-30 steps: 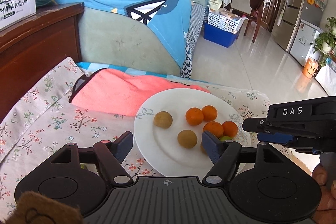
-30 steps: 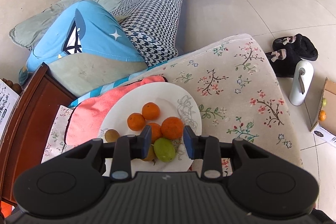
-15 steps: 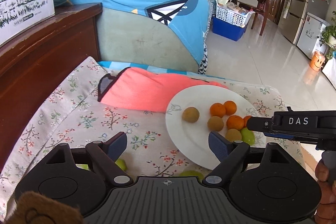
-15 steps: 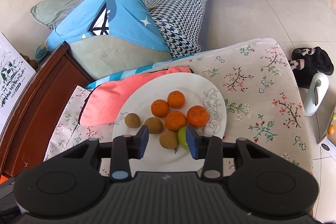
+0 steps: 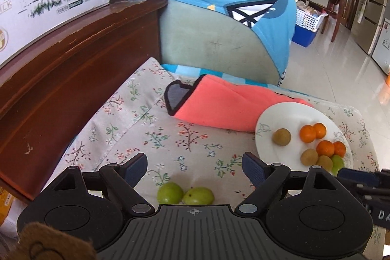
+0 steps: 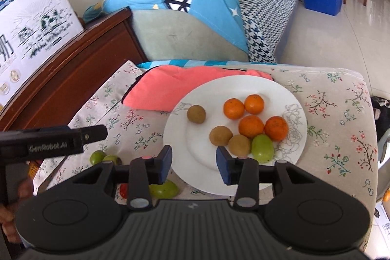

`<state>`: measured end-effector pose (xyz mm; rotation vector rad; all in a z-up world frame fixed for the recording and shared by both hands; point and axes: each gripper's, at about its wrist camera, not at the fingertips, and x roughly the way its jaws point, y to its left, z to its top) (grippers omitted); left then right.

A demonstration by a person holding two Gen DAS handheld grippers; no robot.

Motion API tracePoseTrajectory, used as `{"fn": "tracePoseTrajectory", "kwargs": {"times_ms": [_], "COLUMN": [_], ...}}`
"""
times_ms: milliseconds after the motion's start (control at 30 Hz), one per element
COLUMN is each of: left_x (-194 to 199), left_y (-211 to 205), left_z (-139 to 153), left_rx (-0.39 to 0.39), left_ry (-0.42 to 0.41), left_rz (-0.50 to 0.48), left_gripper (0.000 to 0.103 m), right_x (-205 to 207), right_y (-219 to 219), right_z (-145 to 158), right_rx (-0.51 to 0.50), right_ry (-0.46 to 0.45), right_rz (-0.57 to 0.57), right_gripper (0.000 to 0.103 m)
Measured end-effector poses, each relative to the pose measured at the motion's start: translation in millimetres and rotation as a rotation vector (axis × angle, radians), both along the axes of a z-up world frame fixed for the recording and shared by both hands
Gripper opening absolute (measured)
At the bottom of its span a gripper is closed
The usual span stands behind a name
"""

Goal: Organize fruits
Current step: 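Withdraw both open tools from the plate toward the remaining fruit, then grasp a green jujube with the left tool while the right tool grasps a tangerine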

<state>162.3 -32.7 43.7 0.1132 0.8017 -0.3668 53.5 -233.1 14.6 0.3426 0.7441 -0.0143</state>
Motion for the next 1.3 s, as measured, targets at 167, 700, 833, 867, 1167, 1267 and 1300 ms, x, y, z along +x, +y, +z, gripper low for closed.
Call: {"fn": "tracePoseTrajectory", "kwargs": {"times_ms": [167,700,833,867,1167,1267,1300], "left_x": [15.2,34.6,38.4,39.3,43.4,43.6,43.4], "left_y": [18.7,25.1,28.3,29.4,30.8,30.6,31.5], "left_z": [-8.7,-29.7,-36.8,-38.6,-51.7,-55.1,-55.9], "left_rx": [-0.044,0.004,0.004,0.004,-0.004,-0.016,-0.027], "left_ry": [0.081,0.142,0.169,0.177,0.208,0.227,0.233], "left_rz": [0.051,0.099,0.118,0.124,0.148,0.155,0.159], "left_gripper": [0.086,0.086,0.086,0.086,0.086,0.085,0.084], "right_x": [-3.7,9.8,14.0,15.0,16.9,16.1,15.2], "right_y": [18.9,76.9,84.7,85.6,96.7,101.3,103.3], "right_z": [-5.2,-19.6,-27.0,-28.5,-34.2,-34.8,-35.3], "right_rx": [-0.044,-0.314,-0.358,-0.366,-0.442,-0.484,-0.503], "right_ry": [0.003,-0.012,0.0,0.005,0.007,0.005,0.004], "right_rz": [0.143,0.536,0.582,0.586,0.637,0.654,0.662], "right_gripper": [0.042,0.041,0.041,0.041,0.04,0.04,0.039]}}
